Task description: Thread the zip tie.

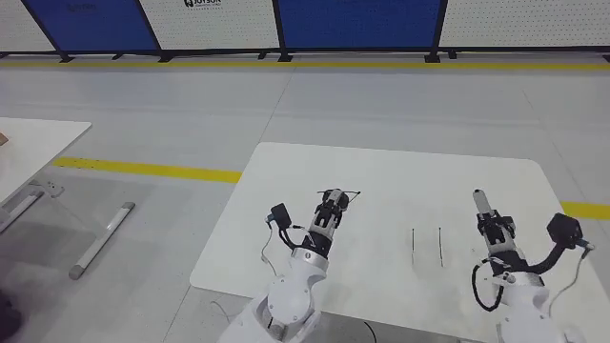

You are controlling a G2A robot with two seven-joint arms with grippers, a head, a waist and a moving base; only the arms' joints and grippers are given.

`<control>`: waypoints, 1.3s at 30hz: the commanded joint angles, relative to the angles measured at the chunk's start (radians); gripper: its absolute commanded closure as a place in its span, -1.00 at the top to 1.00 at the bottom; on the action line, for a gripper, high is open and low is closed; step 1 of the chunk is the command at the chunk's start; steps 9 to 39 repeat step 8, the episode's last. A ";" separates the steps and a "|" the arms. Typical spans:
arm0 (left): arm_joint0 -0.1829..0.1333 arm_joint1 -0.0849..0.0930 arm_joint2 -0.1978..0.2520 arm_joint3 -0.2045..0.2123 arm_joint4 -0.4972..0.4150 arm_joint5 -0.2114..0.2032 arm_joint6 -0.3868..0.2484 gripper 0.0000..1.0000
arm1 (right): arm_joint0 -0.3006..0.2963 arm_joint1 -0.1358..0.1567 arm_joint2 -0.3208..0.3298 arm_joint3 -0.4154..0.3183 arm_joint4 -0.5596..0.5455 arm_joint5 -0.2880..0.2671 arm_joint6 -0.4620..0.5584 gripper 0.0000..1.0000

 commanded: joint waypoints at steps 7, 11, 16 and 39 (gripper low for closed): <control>0.020 -0.004 -0.024 0.017 -0.016 -0.016 0.060 -1.00 | -0.040 -0.001 0.143 0.001 0.173 -0.017 -0.036 1.00; 0.020 -0.004 -0.024 0.017 -0.016 -0.016 0.060 -1.00 | -0.040 -0.001 0.143 0.001 0.173 -0.017 -0.036 1.00; 0.020 -0.004 -0.024 0.017 -0.016 -0.016 0.060 -1.00 | -0.040 -0.001 0.143 0.001 0.173 -0.017 -0.036 1.00; 0.020 -0.004 -0.024 0.017 -0.016 -0.016 0.060 -1.00 | -0.040 -0.001 0.143 0.001 0.173 -0.017 -0.036 1.00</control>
